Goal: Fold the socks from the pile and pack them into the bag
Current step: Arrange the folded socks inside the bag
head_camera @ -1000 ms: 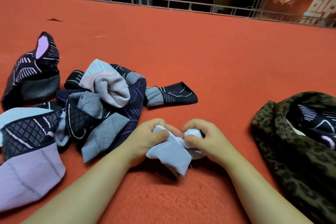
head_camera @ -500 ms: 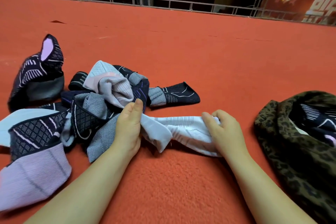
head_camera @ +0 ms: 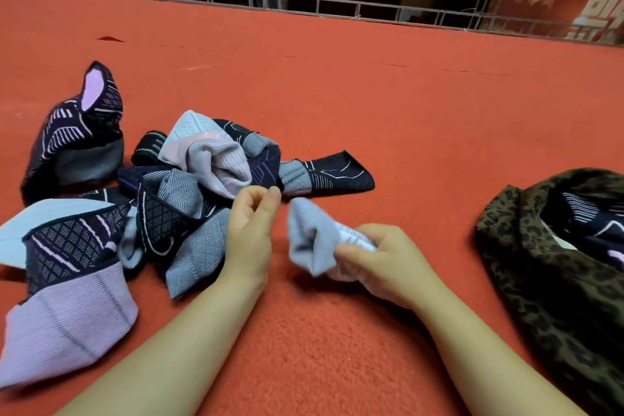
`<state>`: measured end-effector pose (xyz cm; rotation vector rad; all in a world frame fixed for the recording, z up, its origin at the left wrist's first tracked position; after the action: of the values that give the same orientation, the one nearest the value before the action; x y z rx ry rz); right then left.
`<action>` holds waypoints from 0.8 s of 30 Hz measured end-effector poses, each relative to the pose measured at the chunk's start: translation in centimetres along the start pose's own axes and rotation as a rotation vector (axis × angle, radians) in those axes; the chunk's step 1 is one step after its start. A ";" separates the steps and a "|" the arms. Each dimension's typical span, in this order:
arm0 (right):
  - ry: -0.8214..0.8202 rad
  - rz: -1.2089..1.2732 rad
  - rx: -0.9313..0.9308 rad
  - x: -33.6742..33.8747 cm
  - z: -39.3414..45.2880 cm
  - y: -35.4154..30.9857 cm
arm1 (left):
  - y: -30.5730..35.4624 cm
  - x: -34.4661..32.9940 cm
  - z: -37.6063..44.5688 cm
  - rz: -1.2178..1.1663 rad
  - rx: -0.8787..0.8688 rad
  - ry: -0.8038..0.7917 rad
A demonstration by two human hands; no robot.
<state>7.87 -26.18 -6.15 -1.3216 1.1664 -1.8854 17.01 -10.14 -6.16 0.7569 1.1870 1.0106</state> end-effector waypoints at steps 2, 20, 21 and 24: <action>0.184 0.138 -0.061 0.3 0.4 0.3 | 1.0 -0.2 -0.8 0.154 -0.216 -0.050; -0.434 0.814 -0.108 -0.7 -1.8 -1.5 | 0.1 -1.4 -2.7 0.309 -0.123 -0.558; -0.429 0.782 -0.095 -0.6 -1.9 -1.7 | 0.2 -1.4 -2.7 0.321 -0.130 -0.569; -0.337 0.733 -0.120 -0.3 -1.7 -1.6 | -0.1 -1.4 -2.8 0.268 -0.004 -0.548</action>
<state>6.47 -24.64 -5.14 -1.0148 1.3499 -1.0422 14.26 -11.59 -6.39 1.1249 0.6199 0.9368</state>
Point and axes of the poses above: each hand's wrist, its own z-axis towards the middle knuckle, its own x-axis out of the back of the hand, y = z × x, the point moved 2 cm from there along z, towards the middle knuckle, and after that the axes turned 6 degrees about y, right-handed, at the moved point
